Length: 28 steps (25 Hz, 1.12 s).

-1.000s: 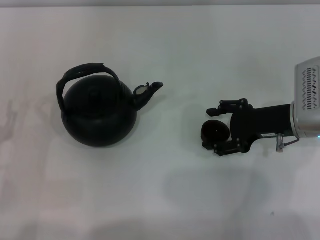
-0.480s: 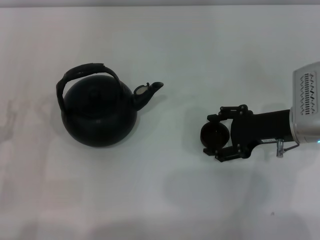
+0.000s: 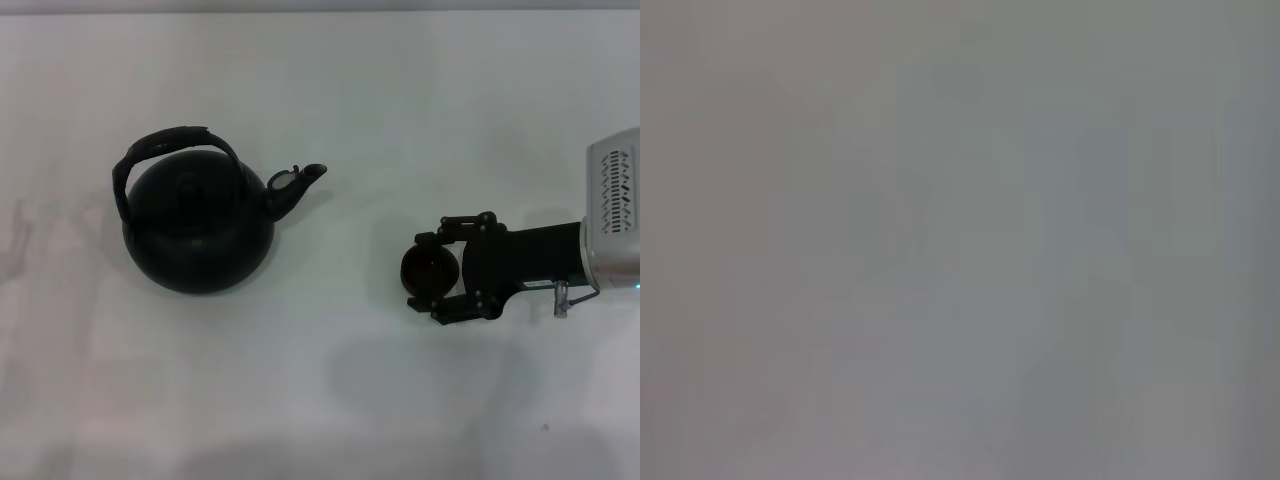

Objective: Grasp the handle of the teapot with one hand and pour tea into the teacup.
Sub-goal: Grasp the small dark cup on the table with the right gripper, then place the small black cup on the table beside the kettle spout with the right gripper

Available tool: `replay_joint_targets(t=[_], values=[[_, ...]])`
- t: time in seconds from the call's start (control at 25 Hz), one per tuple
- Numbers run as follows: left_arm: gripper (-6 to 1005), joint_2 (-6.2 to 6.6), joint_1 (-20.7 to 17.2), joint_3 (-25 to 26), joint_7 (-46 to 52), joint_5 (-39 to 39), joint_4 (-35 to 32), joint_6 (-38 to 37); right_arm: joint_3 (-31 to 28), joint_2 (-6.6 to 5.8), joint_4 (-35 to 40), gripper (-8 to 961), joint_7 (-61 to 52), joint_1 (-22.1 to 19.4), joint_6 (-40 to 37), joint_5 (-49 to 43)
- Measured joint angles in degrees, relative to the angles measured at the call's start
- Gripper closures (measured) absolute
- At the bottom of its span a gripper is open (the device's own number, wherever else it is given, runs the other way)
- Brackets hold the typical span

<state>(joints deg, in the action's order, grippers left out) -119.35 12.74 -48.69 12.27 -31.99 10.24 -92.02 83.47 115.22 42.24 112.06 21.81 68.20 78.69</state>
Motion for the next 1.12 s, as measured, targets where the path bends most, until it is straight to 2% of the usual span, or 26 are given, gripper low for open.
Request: replay_joint_targets(t=[0.12, 0.32, 0.64, 1.12], values=[[298, 0.01, -0.03, 0.0, -0.03, 0.0, -0.04, 0.0, 0.36, 0.0, 0.01, 111, 0.16, 0.06, 0.0, 0.07], [298, 0.08, -0.09, 0.0, -0.05, 0.0, -0.07, 0.0, 0.49, 0.0, 0.21, 224, 0.37, 0.12, -0.48, 0.15], [298, 0.09, -0.09, -0.06, -0.06, 0.0, -0.13, -0.04, 1.29, 0.0, 3.93, 225, -3.23, 0.67, 1.09, 3.74], [298, 0.0, -0.17, -0.1, -0.06, 0.0, -0.14, -0.27, 18.01, 0.68, 3.62, 225, -7.12, 6.58, -12.25, 8.65]])
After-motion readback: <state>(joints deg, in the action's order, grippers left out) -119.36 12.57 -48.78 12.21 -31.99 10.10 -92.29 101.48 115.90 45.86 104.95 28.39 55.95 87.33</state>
